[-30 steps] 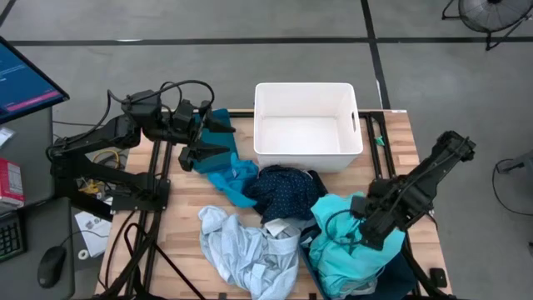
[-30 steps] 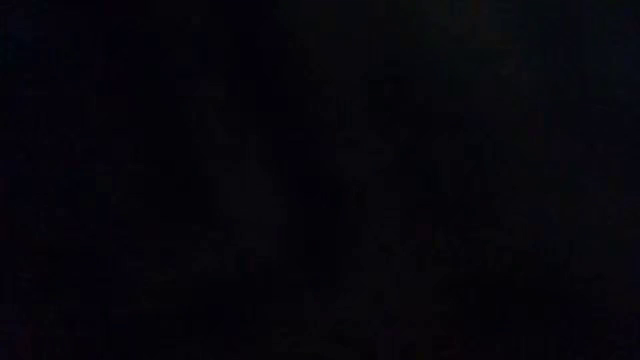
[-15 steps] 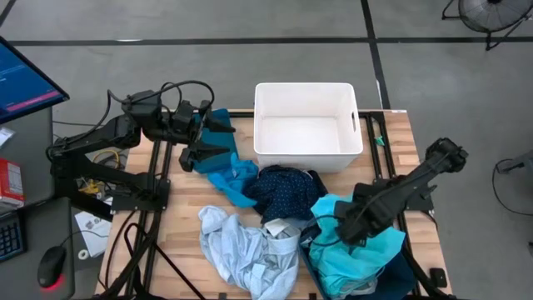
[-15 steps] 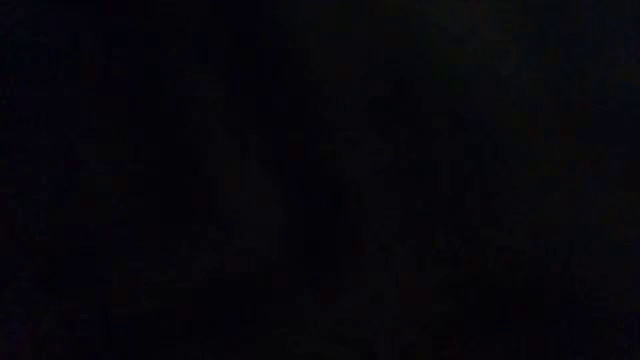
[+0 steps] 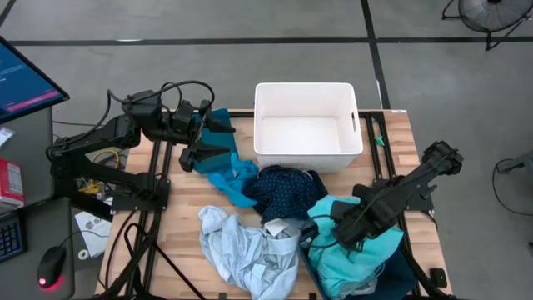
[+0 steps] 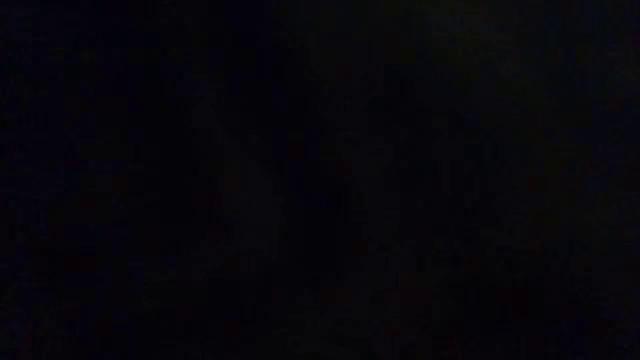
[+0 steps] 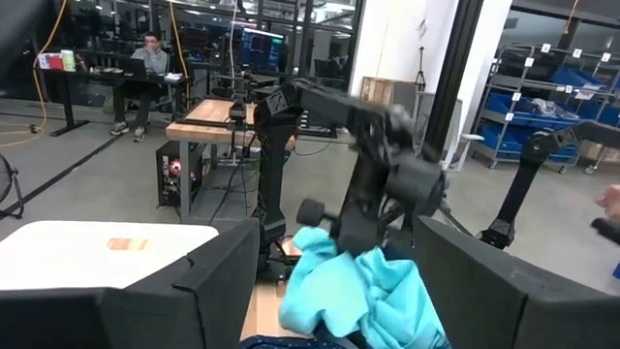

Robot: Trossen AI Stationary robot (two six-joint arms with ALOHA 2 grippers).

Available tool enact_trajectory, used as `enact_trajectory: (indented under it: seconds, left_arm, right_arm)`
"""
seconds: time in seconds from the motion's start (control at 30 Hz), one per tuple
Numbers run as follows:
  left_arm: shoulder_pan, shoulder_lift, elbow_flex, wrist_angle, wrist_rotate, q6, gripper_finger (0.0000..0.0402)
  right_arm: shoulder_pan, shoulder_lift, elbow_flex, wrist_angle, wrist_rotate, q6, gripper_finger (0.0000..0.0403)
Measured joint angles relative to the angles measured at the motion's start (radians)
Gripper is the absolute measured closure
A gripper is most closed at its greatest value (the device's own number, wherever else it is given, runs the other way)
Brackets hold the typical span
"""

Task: Pick & Place Cloths
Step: Put the light blue shorts into the dark blue bin

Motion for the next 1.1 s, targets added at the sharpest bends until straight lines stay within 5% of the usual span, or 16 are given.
enact_trajectory:
  seconds: [0.2, 0.83, 1.1]
  left_arm:
    - [0.000, 0.000, 0.000, 0.000, 0.000, 0.000, 0.0144]
    - [0.000, 0.000, 0.000, 0.000, 0.000, 0.000, 0.0144]
    - [0.000, 0.000, 0.000, 0.001, 0.000, 0.000, 0.0144]
  right_arm:
    - [0.057, 0.006, 0.209, 0.069, 0.004, 0.114, 0.0399]
    - [0.260, 0.452, 0.209, 0.270, -0.057, 0.449, 0.0402]
    - [0.311, 0.547, 0.174, 0.369, -0.144, 0.579, 0.0403]
